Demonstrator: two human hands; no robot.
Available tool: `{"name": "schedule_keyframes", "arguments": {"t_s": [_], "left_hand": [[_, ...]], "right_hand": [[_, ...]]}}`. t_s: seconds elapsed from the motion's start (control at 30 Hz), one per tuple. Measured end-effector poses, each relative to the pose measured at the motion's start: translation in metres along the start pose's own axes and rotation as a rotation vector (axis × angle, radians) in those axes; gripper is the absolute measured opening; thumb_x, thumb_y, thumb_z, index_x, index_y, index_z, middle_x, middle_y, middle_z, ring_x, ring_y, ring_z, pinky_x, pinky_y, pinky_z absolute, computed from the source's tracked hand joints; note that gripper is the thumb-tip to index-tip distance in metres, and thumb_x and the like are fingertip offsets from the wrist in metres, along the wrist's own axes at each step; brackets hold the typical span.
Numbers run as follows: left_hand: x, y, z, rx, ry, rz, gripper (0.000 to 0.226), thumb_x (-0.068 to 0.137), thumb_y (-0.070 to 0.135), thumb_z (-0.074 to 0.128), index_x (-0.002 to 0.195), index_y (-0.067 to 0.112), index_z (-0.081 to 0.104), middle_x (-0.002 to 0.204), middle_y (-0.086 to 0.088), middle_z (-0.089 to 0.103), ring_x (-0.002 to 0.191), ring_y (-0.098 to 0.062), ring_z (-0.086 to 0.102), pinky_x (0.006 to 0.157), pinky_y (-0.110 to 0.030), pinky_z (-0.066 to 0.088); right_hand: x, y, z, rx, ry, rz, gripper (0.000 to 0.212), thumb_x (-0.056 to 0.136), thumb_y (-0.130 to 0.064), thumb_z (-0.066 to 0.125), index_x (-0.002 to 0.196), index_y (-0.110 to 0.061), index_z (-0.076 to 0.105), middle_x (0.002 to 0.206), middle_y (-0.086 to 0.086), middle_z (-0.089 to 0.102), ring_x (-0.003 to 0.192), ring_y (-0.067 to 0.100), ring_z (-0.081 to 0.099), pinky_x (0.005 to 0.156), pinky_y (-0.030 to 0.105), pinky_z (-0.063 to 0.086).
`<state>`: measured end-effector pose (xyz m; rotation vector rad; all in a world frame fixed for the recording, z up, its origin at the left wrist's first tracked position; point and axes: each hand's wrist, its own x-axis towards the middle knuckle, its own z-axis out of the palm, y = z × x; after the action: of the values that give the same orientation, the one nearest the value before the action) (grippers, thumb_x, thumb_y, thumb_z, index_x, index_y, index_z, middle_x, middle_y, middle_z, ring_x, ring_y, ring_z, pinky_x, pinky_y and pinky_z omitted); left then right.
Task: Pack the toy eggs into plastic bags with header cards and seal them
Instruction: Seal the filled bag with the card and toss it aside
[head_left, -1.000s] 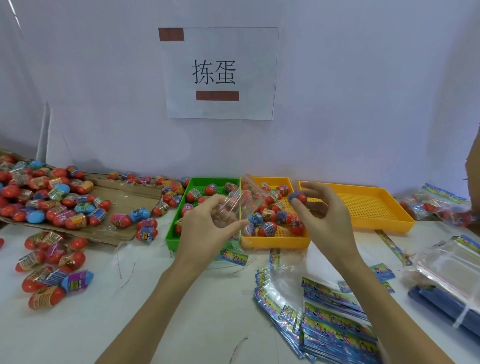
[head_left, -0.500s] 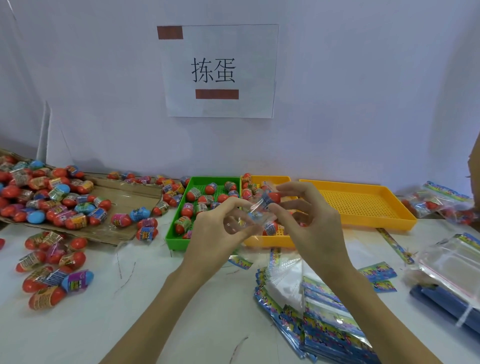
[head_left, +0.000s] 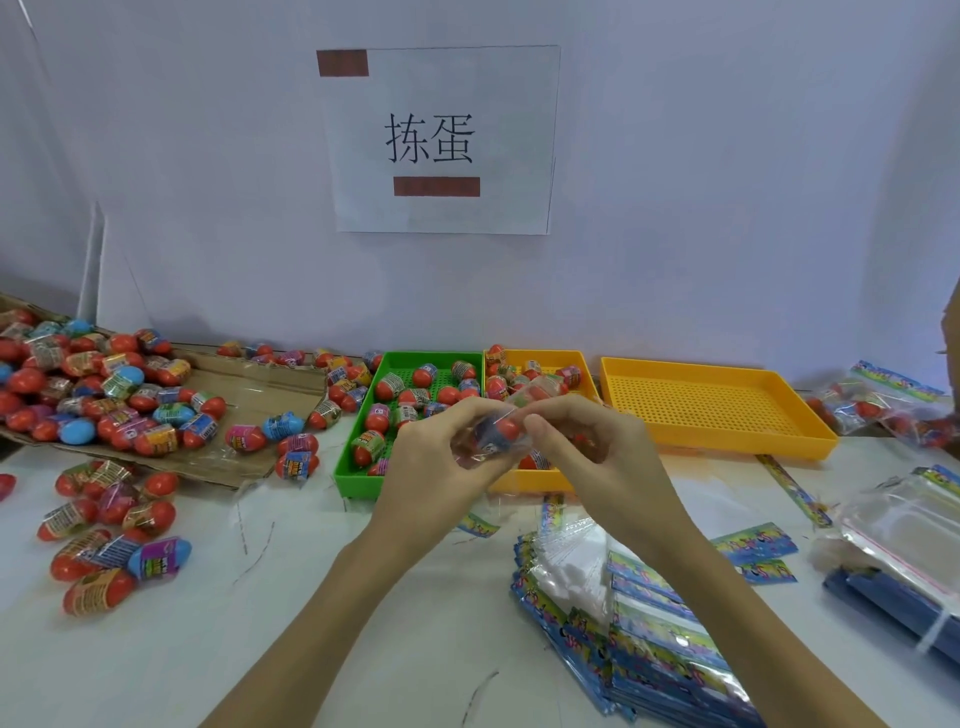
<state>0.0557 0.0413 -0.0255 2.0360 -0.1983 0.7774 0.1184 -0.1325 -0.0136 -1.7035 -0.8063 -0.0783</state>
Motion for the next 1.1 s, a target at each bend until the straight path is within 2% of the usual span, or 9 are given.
{"name": "schedule_keyframes", "arguments": {"t_s": [0.1, 0.17, 0.27, 0.33, 0.47, 0.6, 0.8, 0.9, 1.1], "left_hand": [[0.0, -0.003, 0.002, 0.035, -0.021, 0.024, 0.028, 0.088, 0.025, 0.082, 0.115, 0.024, 0.074, 0.096, 0.017, 0.074, 0.089, -0.003, 0.07, 0.074, -0.013, 0.054], [-0.002, -0.007, 0.005, 0.084, -0.03, 0.035, 0.032, 0.089, 0.013, 0.082, 0.119, 0.018, 0.074, 0.1, 0.012, 0.076, 0.088, -0.007, 0.072, 0.075, -0.021, 0.059], [-0.003, -0.009, 0.006, 0.147, -0.043, 0.049, 0.038, 0.088, 0.006, 0.08, 0.125, 0.013, 0.074, 0.105, 0.004, 0.078, 0.092, -0.006, 0.073, 0.081, -0.028, 0.062], [-0.001, -0.009, 0.003, 0.159, -0.043, 0.063, 0.037, 0.088, 0.007, 0.08, 0.125, 0.013, 0.073, 0.105, 0.004, 0.077, 0.093, -0.004, 0.072, 0.083, -0.028, 0.061], [0.007, -0.013, -0.009, 0.028, 0.115, -0.104, 0.029, 0.084, 0.025, 0.084, 0.111, 0.018, 0.075, 0.086, 0.012, 0.076, 0.072, -0.005, 0.071, 0.067, -0.019, 0.058], [0.011, -0.02, -0.015, -0.151, 0.225, -0.299, 0.029, 0.081, 0.021, 0.087, 0.107, 0.02, 0.074, 0.089, 0.008, 0.079, 0.073, -0.012, 0.075, 0.066, -0.021, 0.06], [0.011, -0.02, -0.019, -0.305, 0.171, -0.371, 0.03, 0.08, 0.022, 0.088, 0.106, 0.025, 0.074, 0.095, 0.005, 0.081, 0.081, -0.015, 0.078, 0.071, -0.023, 0.061], [0.011, -0.02, -0.016, -0.304, 0.127, -0.39, 0.033, 0.078, 0.028, 0.088, 0.107, 0.026, 0.073, 0.092, 0.004, 0.081, 0.082, -0.017, 0.078, 0.076, -0.028, 0.063], [0.009, -0.02, -0.015, -0.294, 0.073, -0.394, 0.037, 0.077, 0.031, 0.089, 0.109, 0.024, 0.072, 0.09, 0.007, 0.081, 0.073, -0.014, 0.077, 0.066, -0.015, 0.057]], "right_hand": [[-0.001, 0.001, 0.001, -0.077, -0.075, -0.015, 0.021, 0.099, -0.035, 0.063, 0.107, -0.024, 0.079, 0.102, -0.015, 0.074, 0.091, 0.016, 0.065, 0.071, 0.034, 0.051], [-0.004, 0.002, 0.006, -0.167, -0.137, -0.032, 0.033, 0.097, -0.049, 0.055, 0.104, -0.028, 0.079, 0.103, -0.022, 0.07, 0.103, 0.009, 0.057, 0.081, 0.02, 0.039], [-0.007, 0.002, 0.016, -0.22, -0.216, 0.02, 0.032, 0.099, -0.061, 0.049, 0.094, -0.043, 0.075, 0.103, -0.026, 0.059, 0.115, 0.003, 0.044, 0.092, 0.021, 0.032], [-0.007, -0.001, 0.017, -0.237, -0.228, -0.024, 0.023, 0.1, -0.059, 0.049, 0.098, -0.05, 0.07, 0.106, -0.027, 0.058, 0.118, 0.002, 0.043, 0.095, 0.022, 0.034], [0.0, -0.001, 0.004, -0.049, 0.037, -0.154, 0.023, 0.106, -0.022, 0.056, 0.116, -0.023, 0.076, 0.118, -0.011, 0.069, 0.119, 0.01, 0.061, 0.091, 0.027, 0.054], [0.007, 0.021, -0.01, -0.318, 0.132, -0.14, 0.023, 0.101, -0.003, 0.061, 0.111, -0.017, 0.077, 0.11, -0.008, 0.073, 0.104, 0.003, 0.067, 0.085, 0.024, 0.057], [0.011, 0.044, -0.007, -0.64, -0.212, 0.009, 0.024, 0.105, -0.024, 0.057, 0.122, -0.027, 0.074, 0.124, -0.006, 0.062, 0.12, 0.016, 0.048, 0.098, 0.025, 0.036], [0.012, 0.045, -0.007, -0.66, -0.223, 0.016, 0.022, 0.105, -0.027, 0.057, 0.119, -0.028, 0.074, 0.118, -0.007, 0.061, 0.115, 0.015, 0.049, 0.097, 0.027, 0.038], [0.013, 0.042, -0.008, -0.51, -0.125, 0.076, 0.015, 0.095, -0.034, 0.072, 0.11, -0.033, 0.074, 0.11, -0.012, 0.062, 0.099, 0.006, 0.057, 0.087, 0.025, 0.049]]}}
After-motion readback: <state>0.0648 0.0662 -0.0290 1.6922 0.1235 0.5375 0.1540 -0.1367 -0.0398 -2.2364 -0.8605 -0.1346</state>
